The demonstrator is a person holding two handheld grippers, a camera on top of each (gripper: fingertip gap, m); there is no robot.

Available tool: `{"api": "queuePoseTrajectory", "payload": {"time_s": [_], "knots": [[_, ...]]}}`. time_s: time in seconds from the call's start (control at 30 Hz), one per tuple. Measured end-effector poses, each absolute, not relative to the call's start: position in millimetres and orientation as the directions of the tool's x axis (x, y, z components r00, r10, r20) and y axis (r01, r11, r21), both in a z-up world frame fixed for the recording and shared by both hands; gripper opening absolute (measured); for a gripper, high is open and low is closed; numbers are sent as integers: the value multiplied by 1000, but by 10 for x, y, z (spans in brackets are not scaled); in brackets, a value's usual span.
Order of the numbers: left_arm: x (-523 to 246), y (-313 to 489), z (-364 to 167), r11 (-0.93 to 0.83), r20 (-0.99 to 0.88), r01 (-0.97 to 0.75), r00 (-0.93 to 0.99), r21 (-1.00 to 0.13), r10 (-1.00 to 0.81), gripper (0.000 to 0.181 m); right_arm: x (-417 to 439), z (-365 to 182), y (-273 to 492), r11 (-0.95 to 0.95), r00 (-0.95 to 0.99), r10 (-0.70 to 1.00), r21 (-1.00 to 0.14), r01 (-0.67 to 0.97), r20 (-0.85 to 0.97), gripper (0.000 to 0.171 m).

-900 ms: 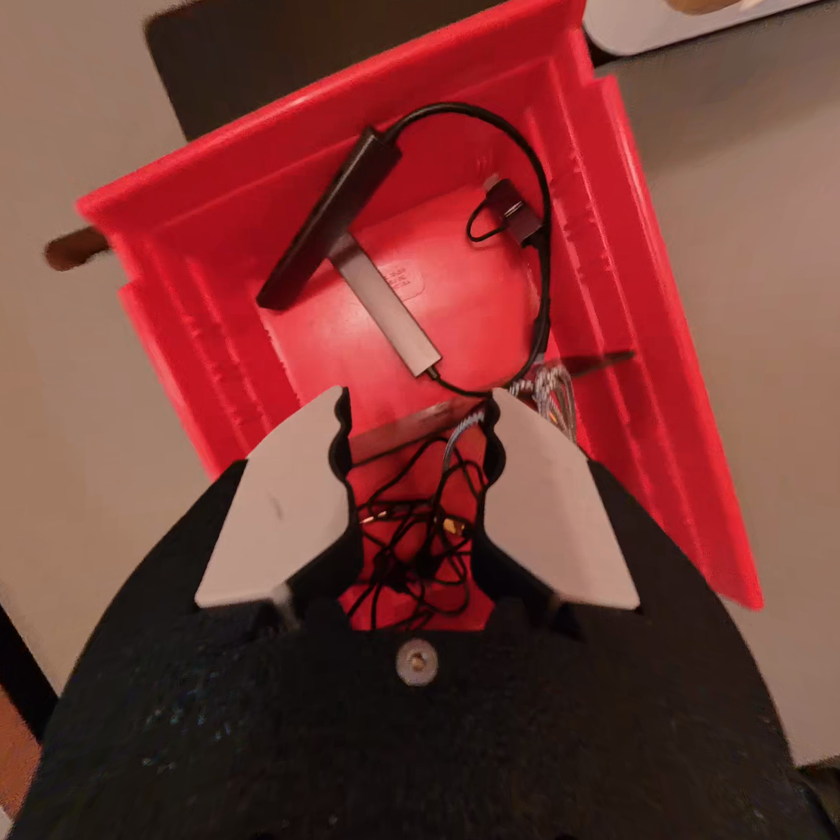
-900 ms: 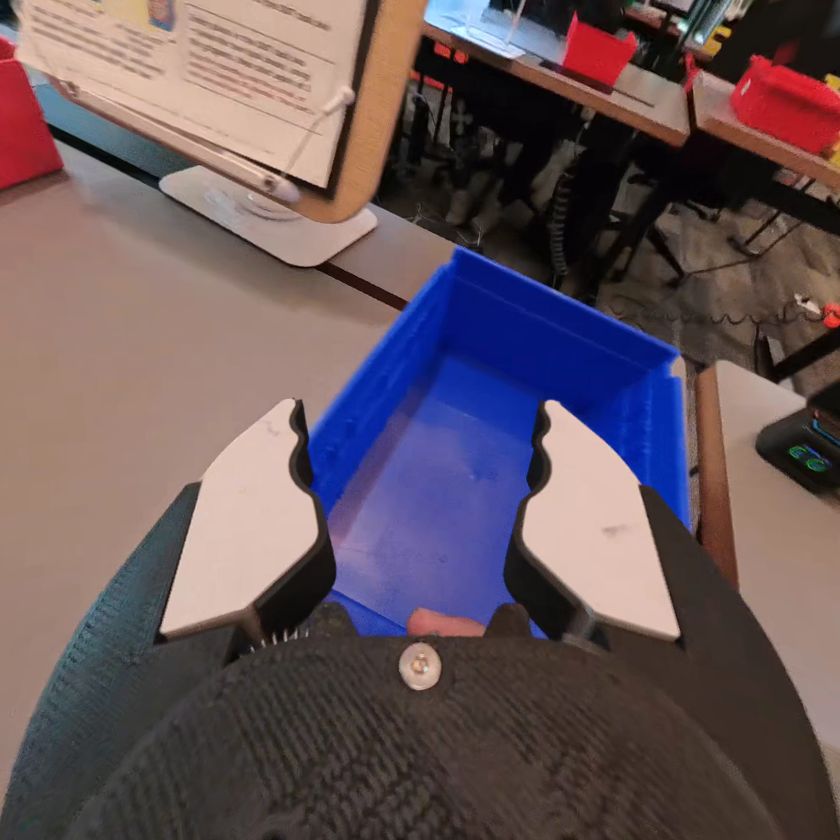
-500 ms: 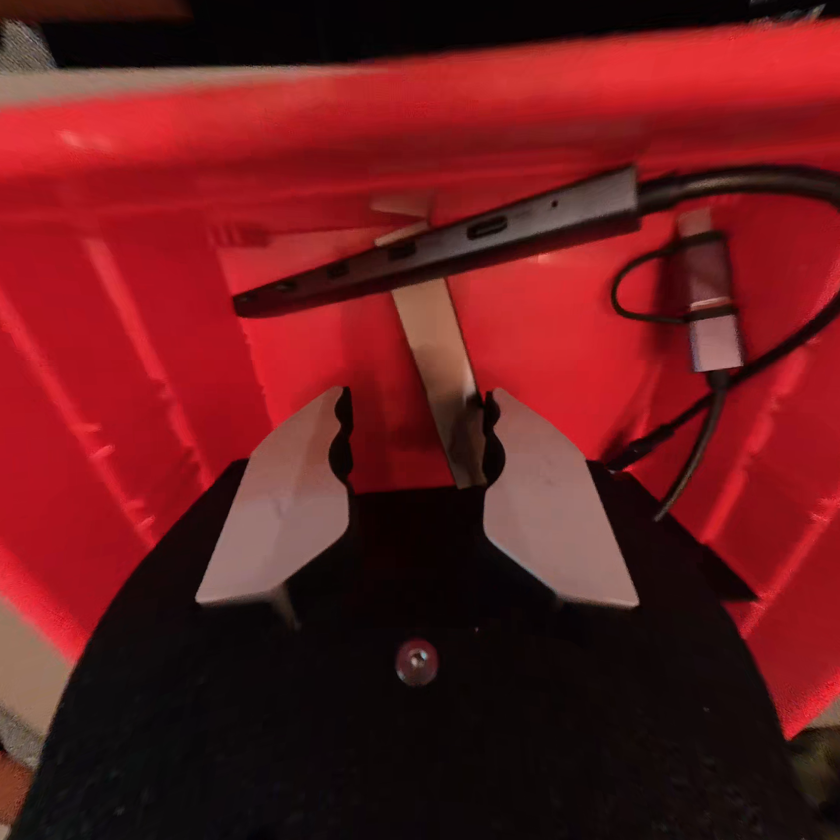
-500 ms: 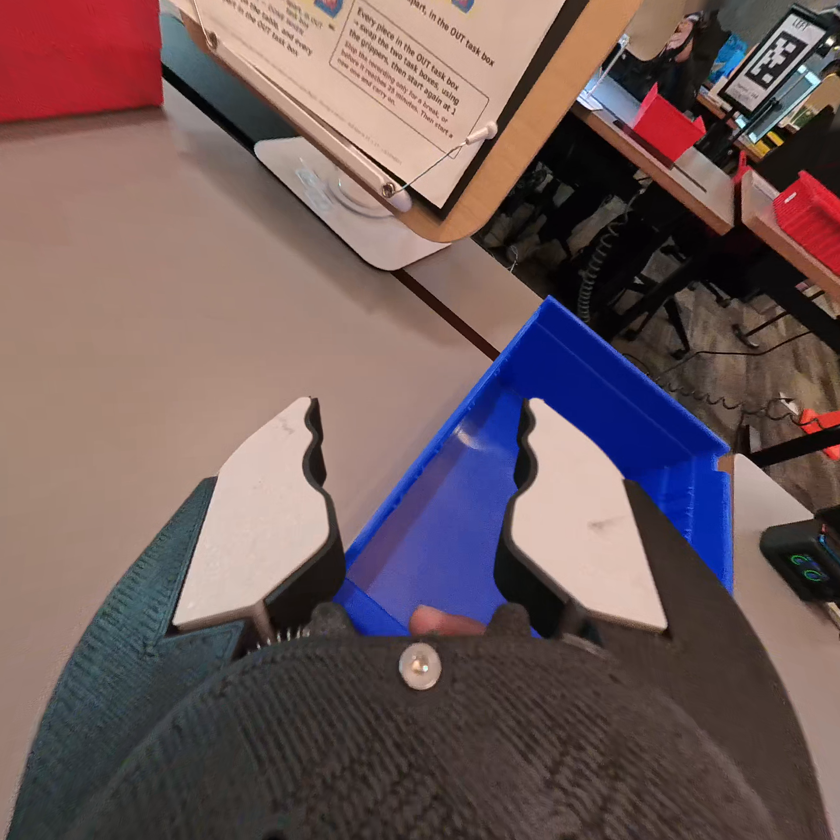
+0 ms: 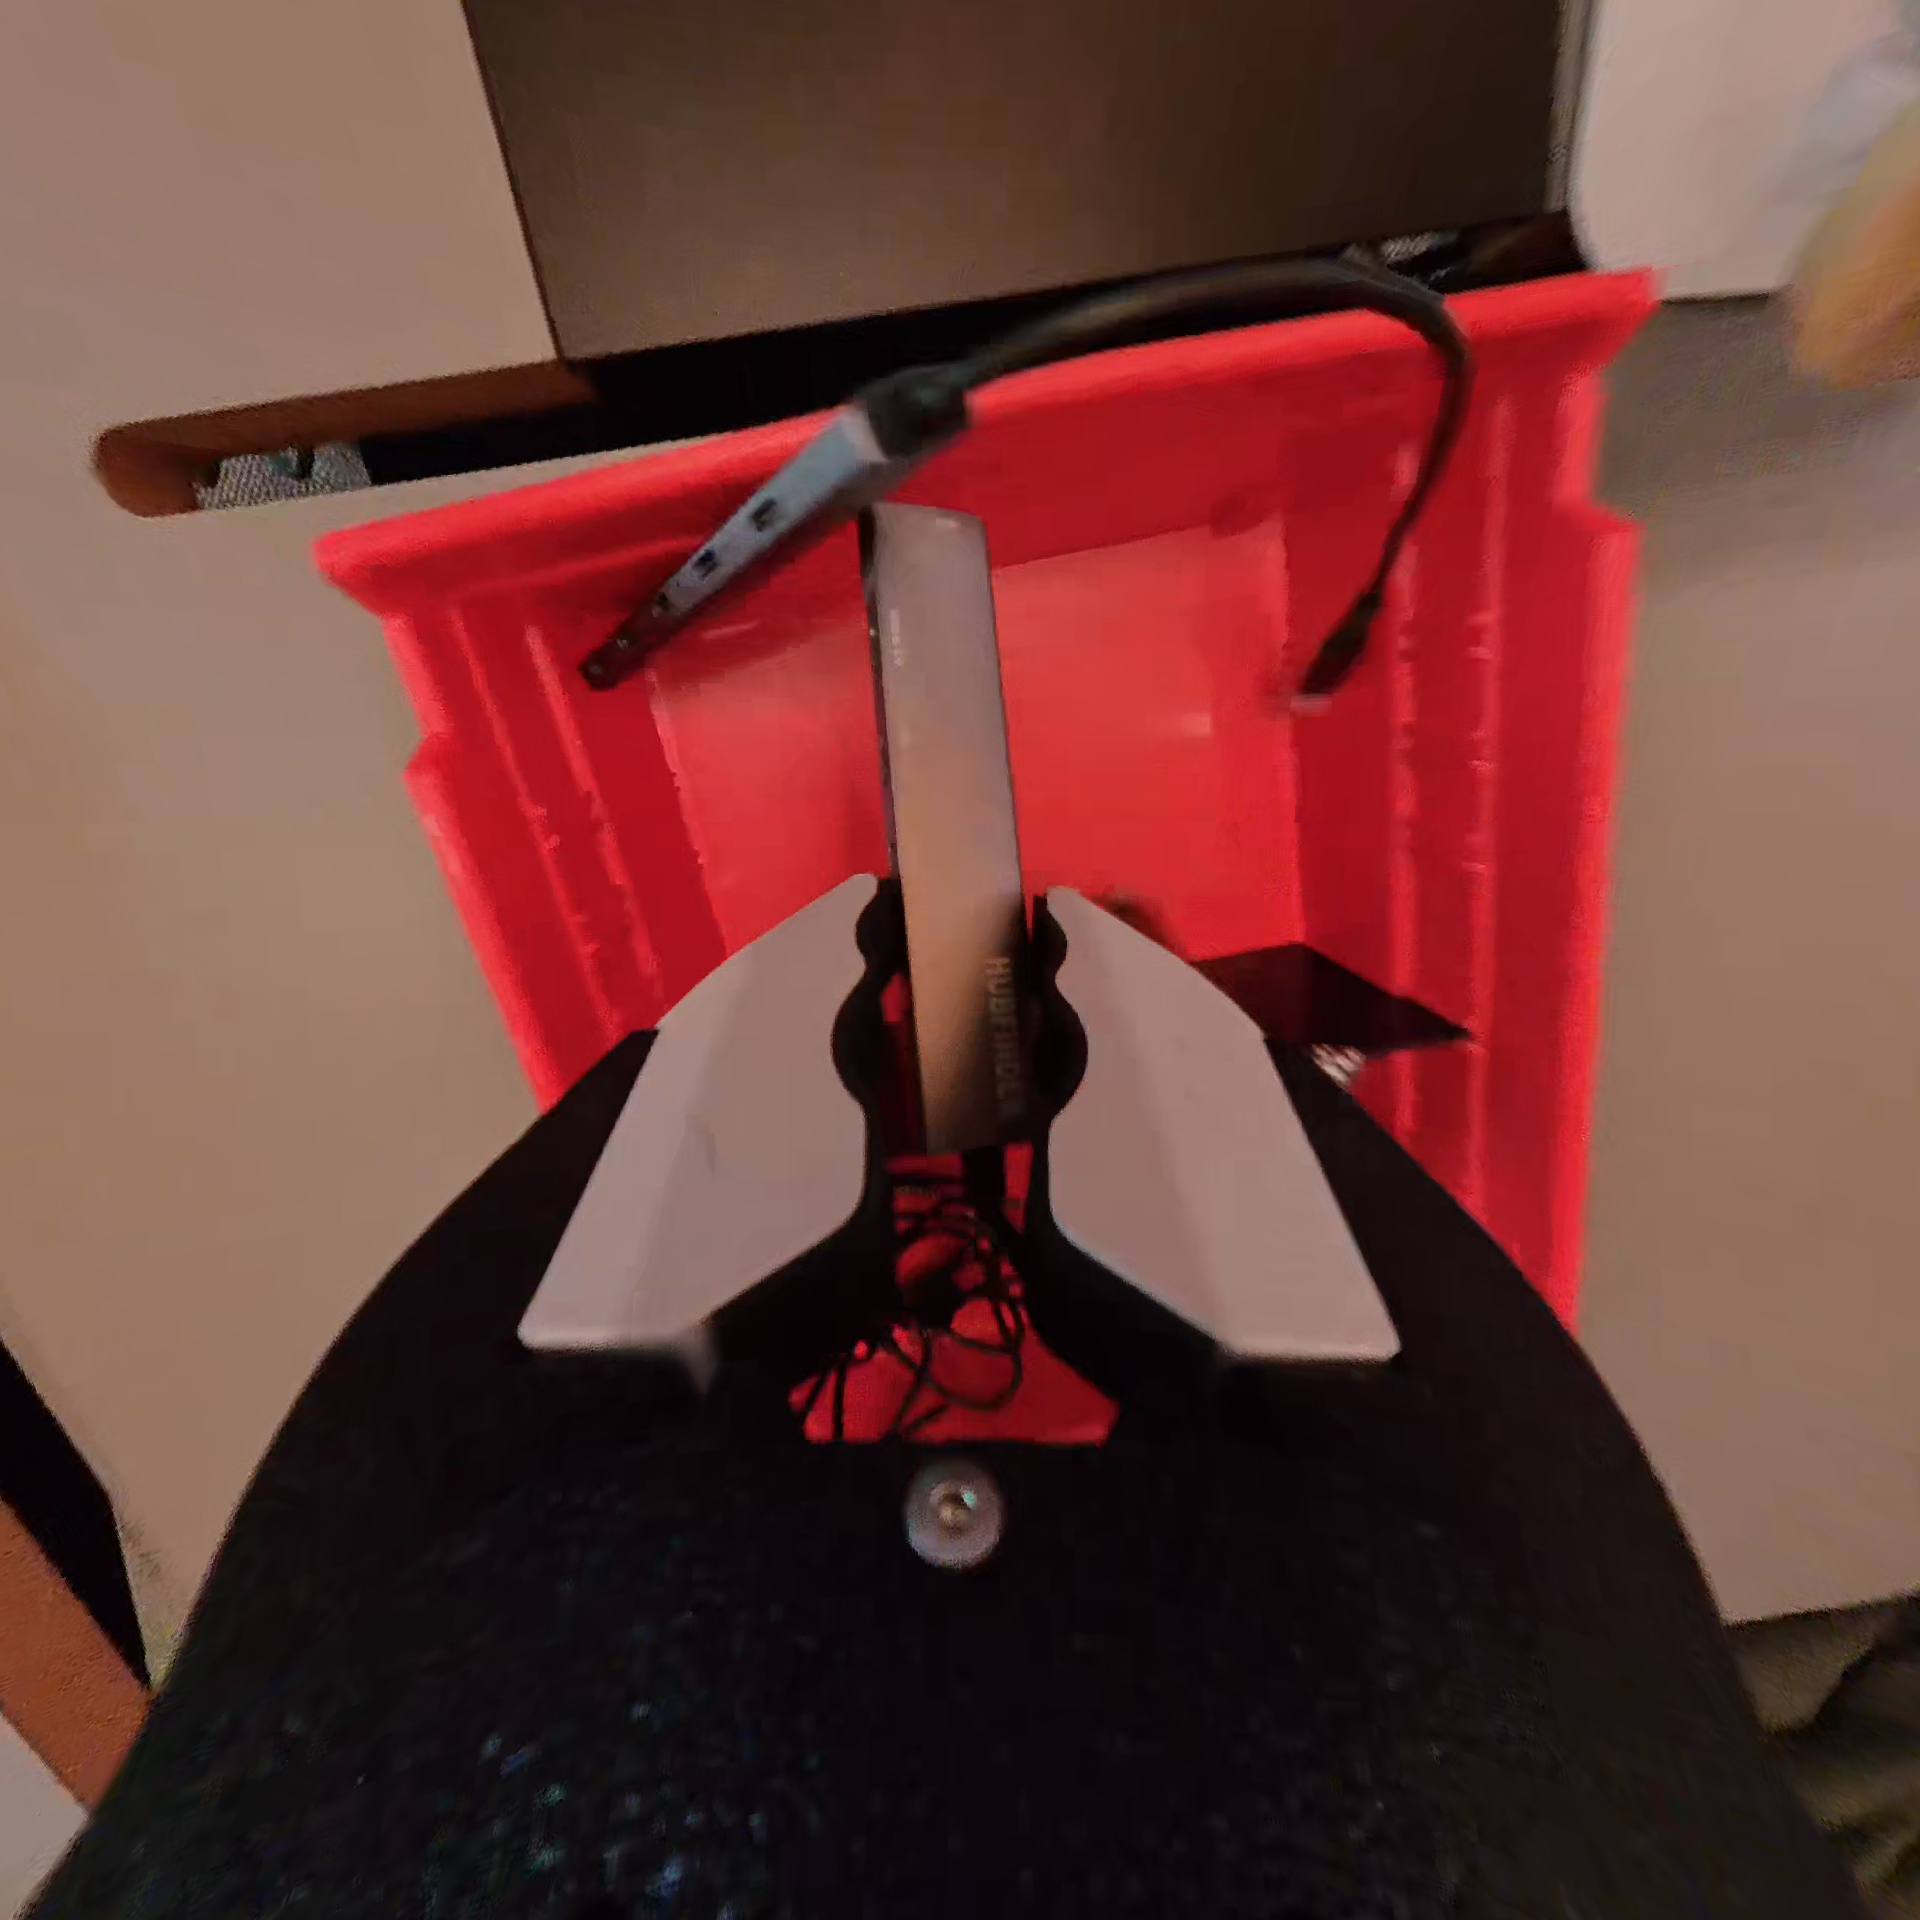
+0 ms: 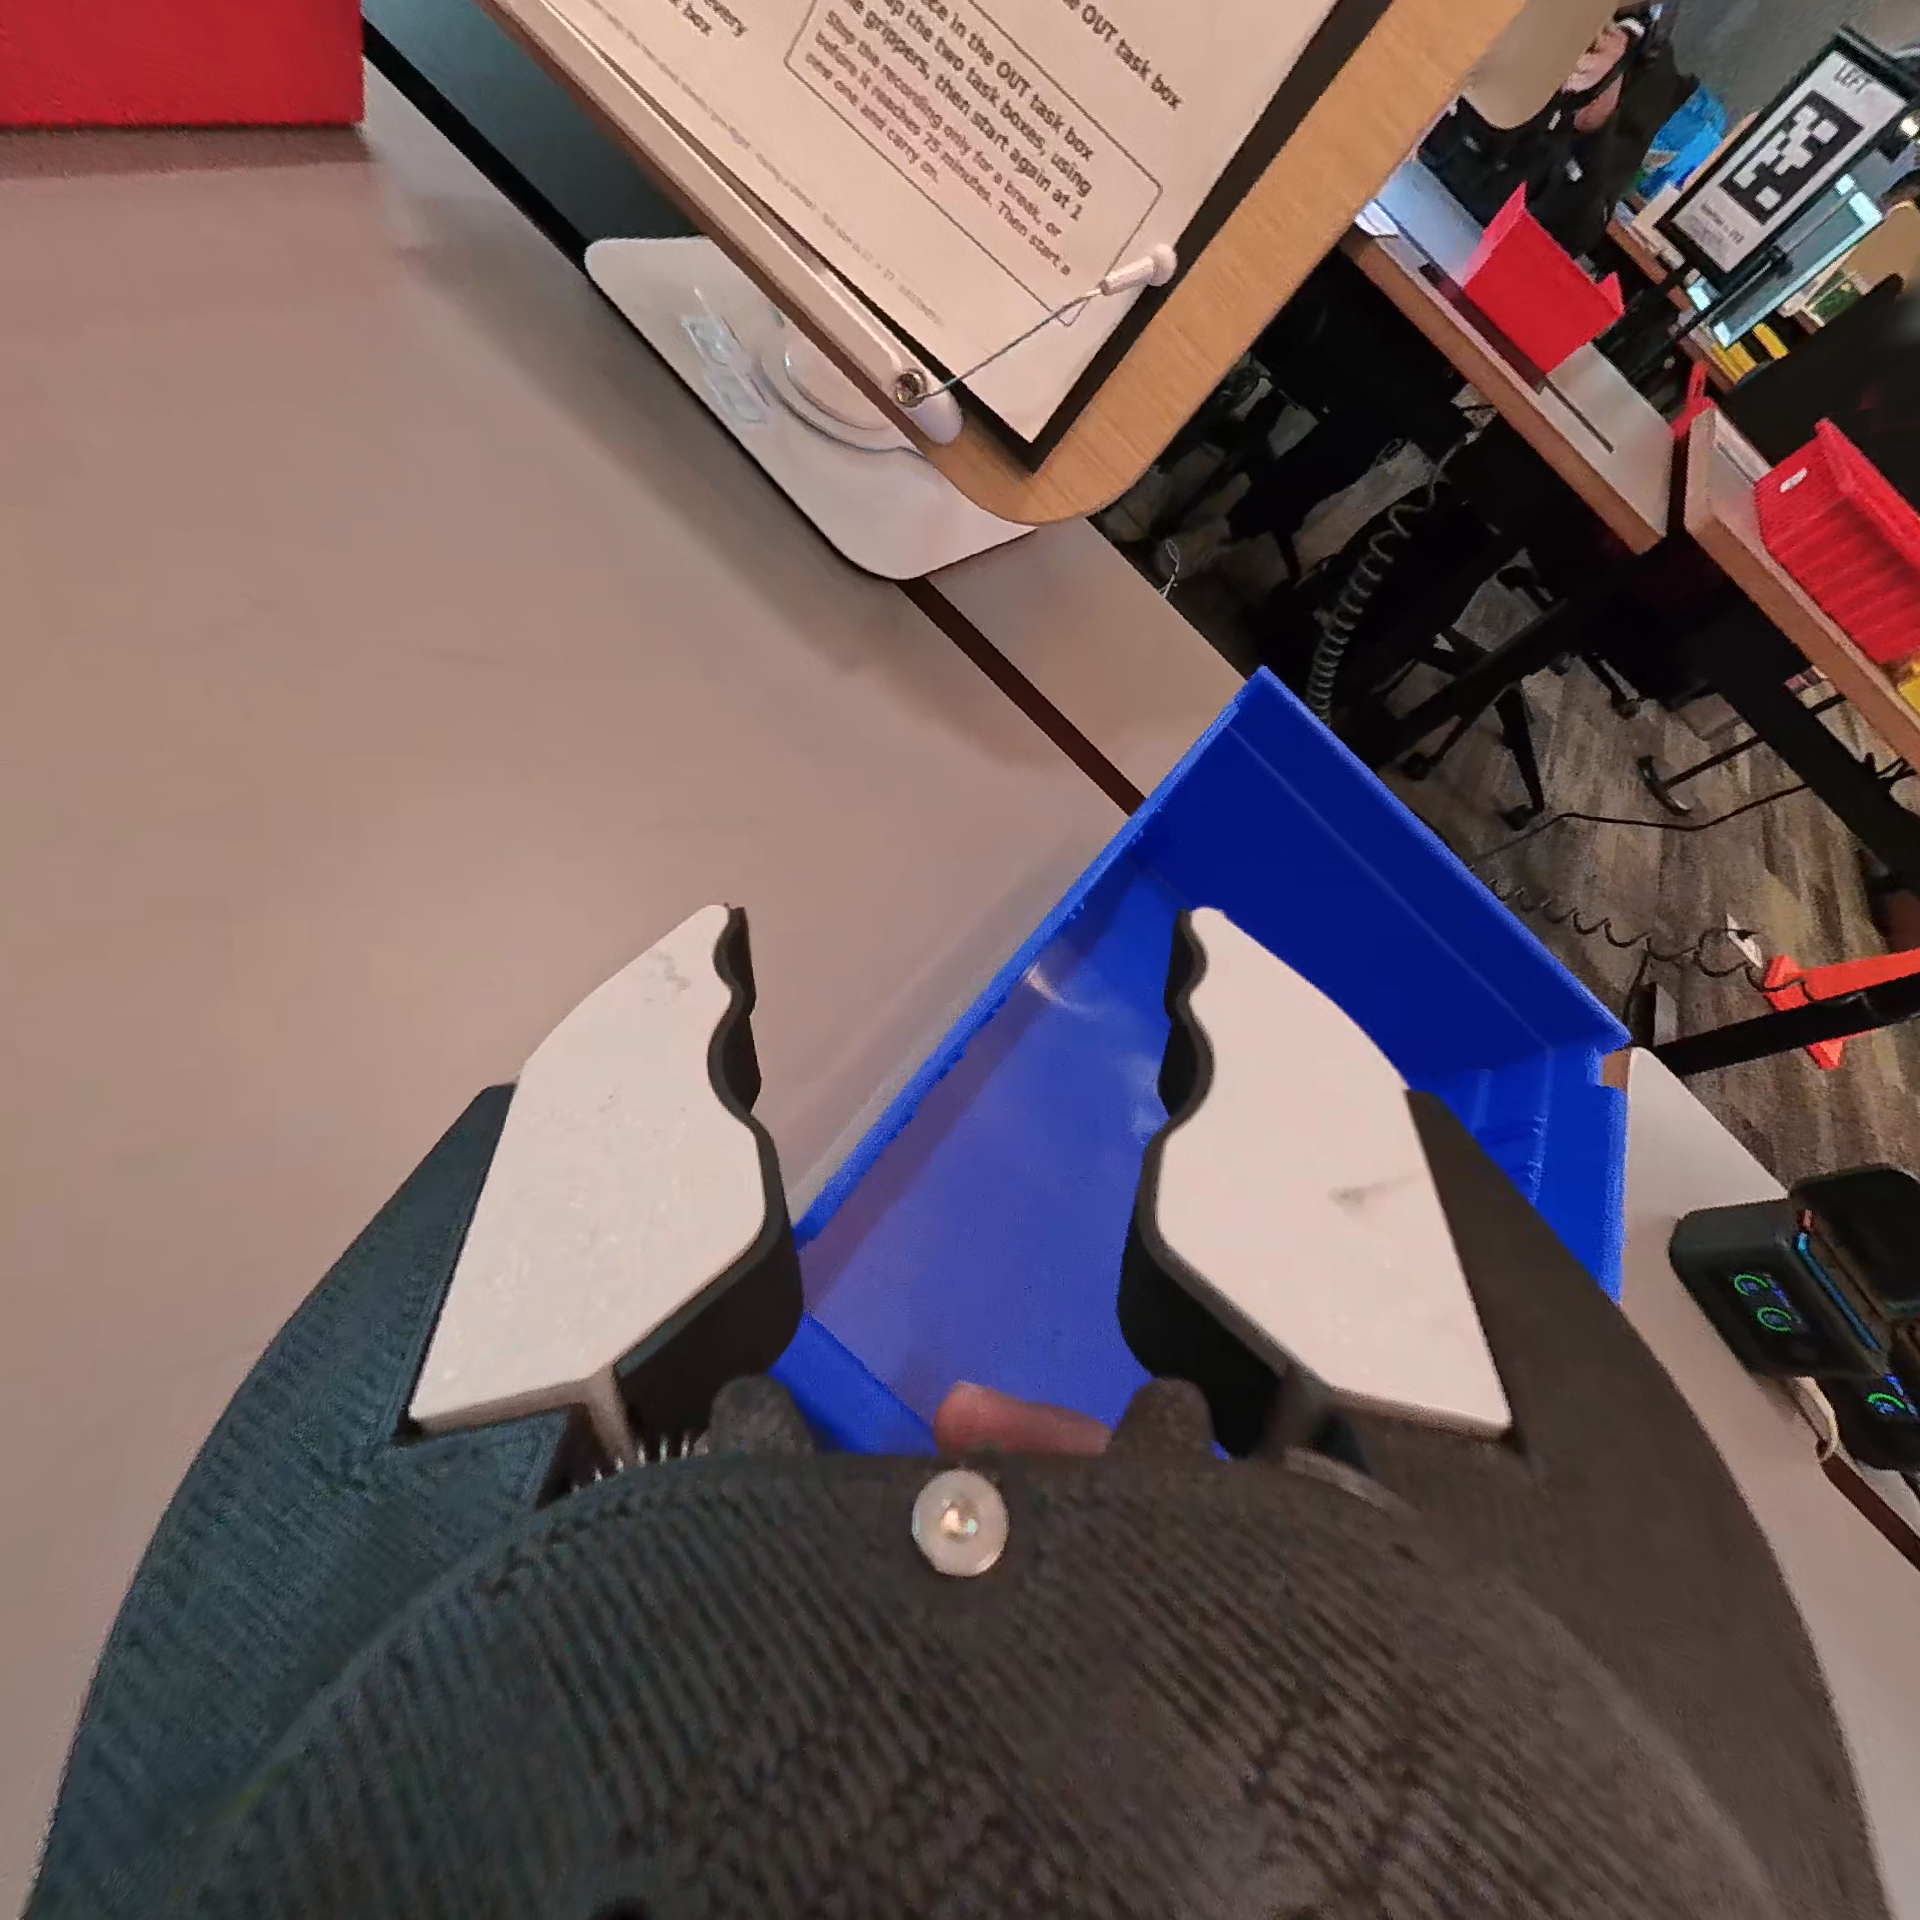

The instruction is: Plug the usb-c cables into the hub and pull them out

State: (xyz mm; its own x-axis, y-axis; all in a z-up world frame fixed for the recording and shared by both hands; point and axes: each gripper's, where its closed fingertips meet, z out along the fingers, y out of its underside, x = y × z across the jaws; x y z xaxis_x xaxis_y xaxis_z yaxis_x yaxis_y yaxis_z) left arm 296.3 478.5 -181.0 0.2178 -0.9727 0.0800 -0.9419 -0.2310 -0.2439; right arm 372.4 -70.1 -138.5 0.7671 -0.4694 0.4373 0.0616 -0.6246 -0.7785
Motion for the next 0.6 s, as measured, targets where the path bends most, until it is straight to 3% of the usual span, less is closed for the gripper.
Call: {"api": "queuePoseTrajectory", "payload": {"time_s": [0.17, 0.23, 0.33, 0.47, 0.6], "knots": [[2768, 4706, -1262, -205, 114, -944, 181, -258, -977, 24, 3710, -1447, -680, -634, 783, -452, -772, 56, 428, 76], [2659, 4535, -1104, -194, 208, -949, 144, -248, -967, 24, 3695, -1451, -656, -626, 790, -449, -778, 56, 418, 76], [2571, 4266, -826, -138, 298, -934, 35, -329, -954, 24, 3629, -1410, -554, -588, 808, -442, -806, 68, 390, 75], [2373, 3527, -441, 36, 413, -868, -271, -495, -870, 24, 3446, -1233, -293, -461, 847, -410, -878, 126, 337, 76], [1950, 2593, -364, 245, 428, -749, -579, -616, -694, 24, 2897, -982, 115, -203, 957, -205, -965, 166, 207, 82]]}}
